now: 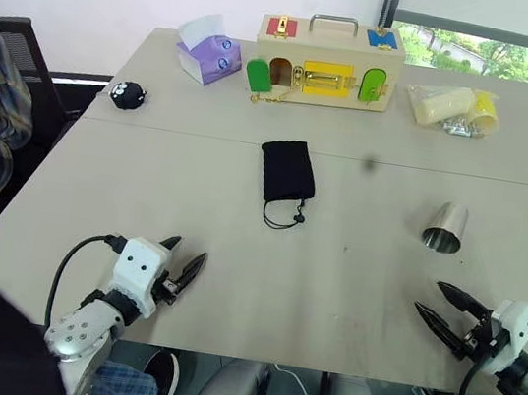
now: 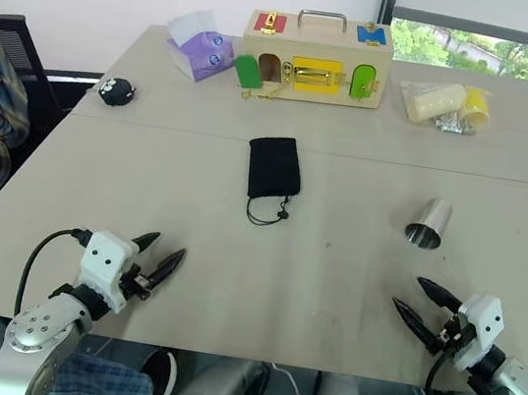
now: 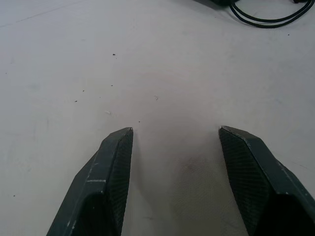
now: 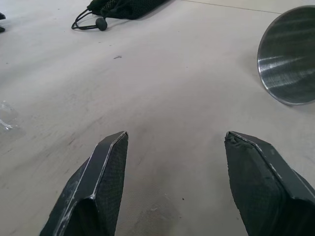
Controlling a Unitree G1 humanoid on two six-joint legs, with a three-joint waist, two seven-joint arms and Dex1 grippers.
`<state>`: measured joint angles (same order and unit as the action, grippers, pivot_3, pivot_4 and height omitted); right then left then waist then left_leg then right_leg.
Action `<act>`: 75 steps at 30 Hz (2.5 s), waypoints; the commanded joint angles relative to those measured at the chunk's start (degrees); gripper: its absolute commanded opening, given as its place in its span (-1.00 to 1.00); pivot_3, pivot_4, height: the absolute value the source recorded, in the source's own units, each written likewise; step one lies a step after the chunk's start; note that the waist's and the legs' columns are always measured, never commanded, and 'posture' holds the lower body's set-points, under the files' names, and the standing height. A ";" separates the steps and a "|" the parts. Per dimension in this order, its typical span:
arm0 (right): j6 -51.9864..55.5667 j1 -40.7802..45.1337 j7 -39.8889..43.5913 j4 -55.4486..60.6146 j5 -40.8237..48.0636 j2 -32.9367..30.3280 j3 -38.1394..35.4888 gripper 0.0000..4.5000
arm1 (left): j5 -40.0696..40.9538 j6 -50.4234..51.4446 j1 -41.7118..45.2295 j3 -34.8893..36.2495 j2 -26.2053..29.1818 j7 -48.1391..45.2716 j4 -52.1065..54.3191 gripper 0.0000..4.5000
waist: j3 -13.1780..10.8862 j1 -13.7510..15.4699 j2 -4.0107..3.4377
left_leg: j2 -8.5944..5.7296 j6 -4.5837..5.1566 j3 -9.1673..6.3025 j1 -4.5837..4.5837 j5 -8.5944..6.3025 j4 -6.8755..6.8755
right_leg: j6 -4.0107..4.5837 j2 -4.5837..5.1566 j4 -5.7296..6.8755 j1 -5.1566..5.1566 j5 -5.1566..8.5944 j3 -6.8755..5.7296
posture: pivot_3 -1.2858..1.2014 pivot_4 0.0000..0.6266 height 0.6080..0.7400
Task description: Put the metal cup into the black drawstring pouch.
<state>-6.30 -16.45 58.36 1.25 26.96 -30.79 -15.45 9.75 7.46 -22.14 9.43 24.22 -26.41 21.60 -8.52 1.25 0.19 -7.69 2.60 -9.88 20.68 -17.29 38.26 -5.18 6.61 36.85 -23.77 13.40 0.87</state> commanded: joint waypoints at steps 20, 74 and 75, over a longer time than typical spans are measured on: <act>-4.48 0.06 0.03 0.08 0.29 1.32 -0.78 0.40 | 2.36 1.78 3.22 0.11 1.42 -2.74 1.17 0.24 | -0.01 0.02 0.00 | 0.00 0.00 0.00 0.01 0.00 0.02 | 0.00 -0.02 0.00 -0.01 0.00 -0.02 | 0.03 -0.52 0.54; 4.88 -3.72 -13.51 24.34 0.64 2.74 5.93 0.40 | -33.00 -14.54 44.43 -24.70 -5.57 14.10 -30.62 0.24 | 0.01 0.98 0.03 | -0.01 -0.05 -0.01 0.15 0.01 0.24 | -0.05 -0.42 0.44 -0.42 -0.06 0.21 | 0.03 -0.52 0.54; 4.79 -3.67 -13.52 24.22 0.66 2.70 5.84 0.40 | -33.24 -14.34 44.74 -24.78 -5.54 14.22 -31.21 0.24 | 0.01 0.98 0.03 | -0.01 -0.05 0.00 0.16 0.01 0.25 | -0.05 -0.42 0.45 -0.42 -0.06 0.21 | 0.03 -0.52 0.54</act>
<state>-0.66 -19.96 44.61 23.94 26.79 -27.80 -7.87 -23.08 -6.73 21.78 -16.23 18.65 -13.26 -9.74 -8.51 2.23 0.22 -7.70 2.55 -9.88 20.83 -17.28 38.52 -5.23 6.19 37.32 -24.19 13.33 1.08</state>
